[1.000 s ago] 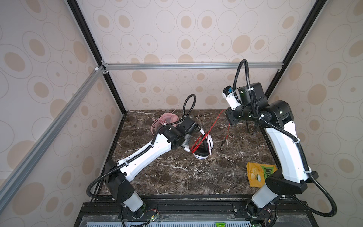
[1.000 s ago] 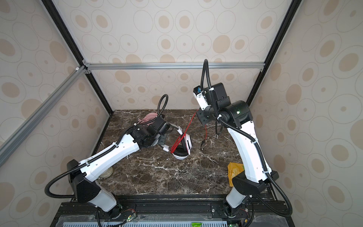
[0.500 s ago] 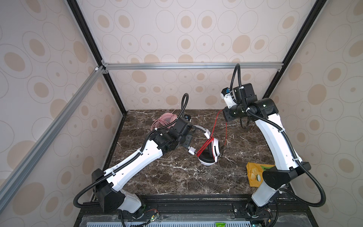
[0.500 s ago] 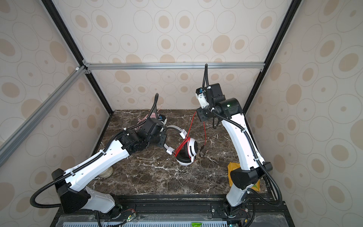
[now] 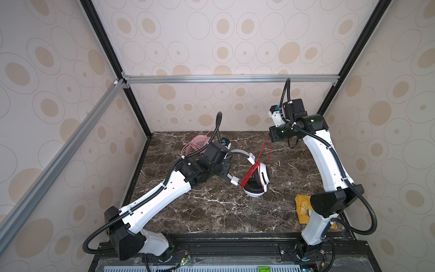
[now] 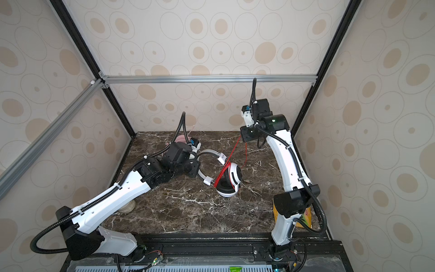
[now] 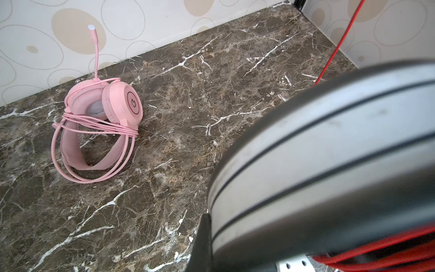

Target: Wrap the headphones

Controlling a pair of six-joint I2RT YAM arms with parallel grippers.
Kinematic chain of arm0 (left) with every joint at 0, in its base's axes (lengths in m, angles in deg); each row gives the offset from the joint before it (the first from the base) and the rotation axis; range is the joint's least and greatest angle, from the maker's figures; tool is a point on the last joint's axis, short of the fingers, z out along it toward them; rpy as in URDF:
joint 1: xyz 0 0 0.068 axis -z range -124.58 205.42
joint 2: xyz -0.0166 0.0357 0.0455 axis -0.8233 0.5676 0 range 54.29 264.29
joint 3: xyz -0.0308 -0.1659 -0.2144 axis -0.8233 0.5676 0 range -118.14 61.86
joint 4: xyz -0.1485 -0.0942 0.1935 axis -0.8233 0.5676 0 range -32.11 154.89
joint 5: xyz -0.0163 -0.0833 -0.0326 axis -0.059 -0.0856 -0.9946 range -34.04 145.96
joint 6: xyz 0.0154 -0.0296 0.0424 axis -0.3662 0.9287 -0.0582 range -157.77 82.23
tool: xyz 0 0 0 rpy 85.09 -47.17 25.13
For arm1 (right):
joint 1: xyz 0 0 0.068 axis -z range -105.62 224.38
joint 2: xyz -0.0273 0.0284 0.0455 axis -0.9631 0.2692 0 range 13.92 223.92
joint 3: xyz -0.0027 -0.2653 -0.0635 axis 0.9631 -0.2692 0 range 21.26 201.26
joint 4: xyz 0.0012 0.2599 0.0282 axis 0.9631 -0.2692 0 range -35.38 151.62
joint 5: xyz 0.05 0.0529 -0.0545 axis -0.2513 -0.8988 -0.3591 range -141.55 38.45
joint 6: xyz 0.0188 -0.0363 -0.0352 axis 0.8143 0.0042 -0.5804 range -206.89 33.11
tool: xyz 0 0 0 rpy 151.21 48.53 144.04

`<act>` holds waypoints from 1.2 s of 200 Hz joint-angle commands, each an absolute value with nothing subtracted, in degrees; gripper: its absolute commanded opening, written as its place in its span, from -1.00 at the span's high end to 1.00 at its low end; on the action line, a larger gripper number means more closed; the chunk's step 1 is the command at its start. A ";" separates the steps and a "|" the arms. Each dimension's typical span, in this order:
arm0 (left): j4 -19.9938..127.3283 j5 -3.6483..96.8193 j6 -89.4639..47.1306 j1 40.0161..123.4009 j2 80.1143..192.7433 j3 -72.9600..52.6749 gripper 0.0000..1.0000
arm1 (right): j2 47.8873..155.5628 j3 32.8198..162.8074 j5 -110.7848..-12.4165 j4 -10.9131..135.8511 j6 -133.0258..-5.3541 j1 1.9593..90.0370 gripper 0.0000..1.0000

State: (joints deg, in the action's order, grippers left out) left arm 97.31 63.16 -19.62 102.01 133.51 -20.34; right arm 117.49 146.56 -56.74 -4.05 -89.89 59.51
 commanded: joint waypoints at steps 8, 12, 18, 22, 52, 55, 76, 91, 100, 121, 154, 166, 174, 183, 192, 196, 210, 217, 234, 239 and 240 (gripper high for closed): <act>93.38 57.25 -19.42 100.79 130.42 -22.01 1.00 | 117.27 142.23 -60.28 -0.46 -88.58 60.14 1.00; 93.49 56.66 -19.17 100.42 130.51 -22.38 1.00 | 116.82 141.08 -60.87 0.19 -88.27 60.14 1.00; 93.44 55.36 -18.88 99.75 130.44 -22.68 1.00 | 116.16 139.17 -61.70 1.56 -87.88 60.23 1.00; 93.21 54.22 -18.59 99.29 130.34 -22.92 1.00 | 115.76 137.69 -62.94 2.58 -87.60 60.29 1.00; 88.49 43.62 -15.38 94.98 128.55 -23.58 1.00 | 112.47 126.53 -73.59 12.25 -85.88 60.29 0.98; 88.06 42.46 -14.87 94.51 128.48 -23.69 1.00 | 112.31 125.69 -74.43 13.16 -85.65 60.28 0.98; 85.40 36.31 -11.57 91.31 128.26 -24.89 1.00 | 111.74 120.92 -79.31 17.96 -83.87 60.23 0.93; 83.87 33.58 -8.95 89.16 128.21 -25.50 1.00 | 111.75 118.24 -83.03 21.22 -81.76 60.23 0.92; 82.68 32.53 -7.06 87.97 127.94 -25.65 1.00 | 111.66 116.48 -85.39 23.58 -80.35 60.23 0.91; 81.55 33.85 -3.02 86.32 127.46 -26.99 1.00 | 110.67 110.37 -90.75 32.17 -74.83 60.26 0.89; 88.05 45.45 0.52 86.19 129.09 -33.05 1.00 | 108.93 99.93 -95.40 43.65 -66.76 59.76 0.68; 90.14 48.35 0.72 86.17 129.76 -34.71 1.00 | 108.21 97.11 -95.43 44.66 -66.24 59.38 0.65; 90.71 49.51 0.66 86.05 129.96 -34.99 1.00 | 107.59 95.43 -95.03 44.87 -66.07 59.29 0.65; 90.71 50.21 0.70 86.04 129.81 -35.01 1.00 | 106.79 93.70 -94.76 44.85 -66.06 59.27 0.64; 90.38 50.33 0.57 85.98 129.69 -34.84 1.00 | 105.76 92.09 -93.98 44.12 -66.51 59.27 0.63; 90.09 50.38 0.67 85.93 129.54 -34.79 1.00 | 105.31 91.44 -93.59 43.65 -66.88 59.26 0.62; 89.55 50.40 0.75 85.87 129.41 -34.61 1.00 | 103.40 89.25 -92.03 41.87 -68.44 59.27 0.57; 89.44 50.34 0.73 85.83 129.42 -34.49 1.00 | 102.51 88.33 -91.10 40.80 -69.31 59.29 0.54; 89.37 50.20 0.80 85.83 129.37 -34.47 1.00 | 100.37 86.09 -89.15 39.06 -70.83 59.28 0.46; 89.36 50.17 0.78 85.76 129.45 -34.43 1.00 | 99.73 85.41 -88.65 38.92 -70.99 59.33 0.43; 89.35 50.16 0.79 85.75 129.40 -34.40 1.00 | 99.63 85.33 -88.56 38.89 -71.03 59.30 0.43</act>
